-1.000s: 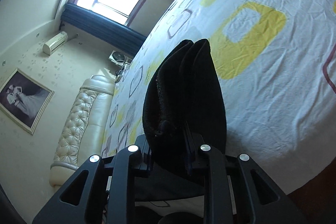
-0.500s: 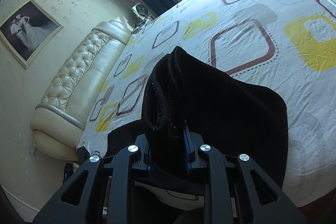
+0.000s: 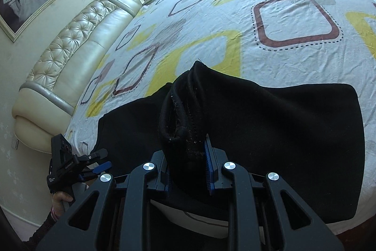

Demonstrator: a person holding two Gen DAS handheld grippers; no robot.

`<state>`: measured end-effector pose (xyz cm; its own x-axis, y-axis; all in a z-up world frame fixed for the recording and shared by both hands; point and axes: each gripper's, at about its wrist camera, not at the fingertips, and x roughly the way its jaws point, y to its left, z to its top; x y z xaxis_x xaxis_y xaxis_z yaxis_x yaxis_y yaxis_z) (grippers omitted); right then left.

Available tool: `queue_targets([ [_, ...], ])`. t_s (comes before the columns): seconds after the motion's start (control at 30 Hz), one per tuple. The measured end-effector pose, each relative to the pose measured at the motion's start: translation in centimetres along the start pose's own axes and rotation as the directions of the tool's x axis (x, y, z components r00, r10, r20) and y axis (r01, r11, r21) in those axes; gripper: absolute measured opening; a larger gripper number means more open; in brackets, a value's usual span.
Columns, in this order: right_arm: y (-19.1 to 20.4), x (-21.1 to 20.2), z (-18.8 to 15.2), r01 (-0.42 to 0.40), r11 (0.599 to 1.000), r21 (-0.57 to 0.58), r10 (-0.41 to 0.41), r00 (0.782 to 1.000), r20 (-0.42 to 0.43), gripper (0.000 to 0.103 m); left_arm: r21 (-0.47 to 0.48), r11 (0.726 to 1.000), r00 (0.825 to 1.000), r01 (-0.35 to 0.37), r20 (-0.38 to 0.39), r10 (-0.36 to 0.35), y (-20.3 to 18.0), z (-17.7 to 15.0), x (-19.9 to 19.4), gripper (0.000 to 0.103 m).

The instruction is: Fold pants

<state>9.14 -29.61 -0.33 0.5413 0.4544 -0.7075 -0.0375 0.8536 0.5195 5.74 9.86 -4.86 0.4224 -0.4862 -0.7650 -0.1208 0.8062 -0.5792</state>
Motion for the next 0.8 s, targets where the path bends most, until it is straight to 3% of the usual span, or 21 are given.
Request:
queue_targets([
  [0.4, 2.0, 4.6, -2.1, 0.101, 0.993, -0.065, -0.104, 0.993, -0.057, 0.023, 0.003, 1.000, 1.000, -0.003, 0.000, 0.003, 0.0, 0.1, -0.1, 0.100],
  [0.8, 4.8, 6.9, -4.0, 0.235, 0.941, -0.242, -0.257, 0.964, -0.063, 0.024, 0.004, 1.000, 1.000, -0.004, -0.001, 0.004, 0.0, 0.1, -0.1, 0.100],
])
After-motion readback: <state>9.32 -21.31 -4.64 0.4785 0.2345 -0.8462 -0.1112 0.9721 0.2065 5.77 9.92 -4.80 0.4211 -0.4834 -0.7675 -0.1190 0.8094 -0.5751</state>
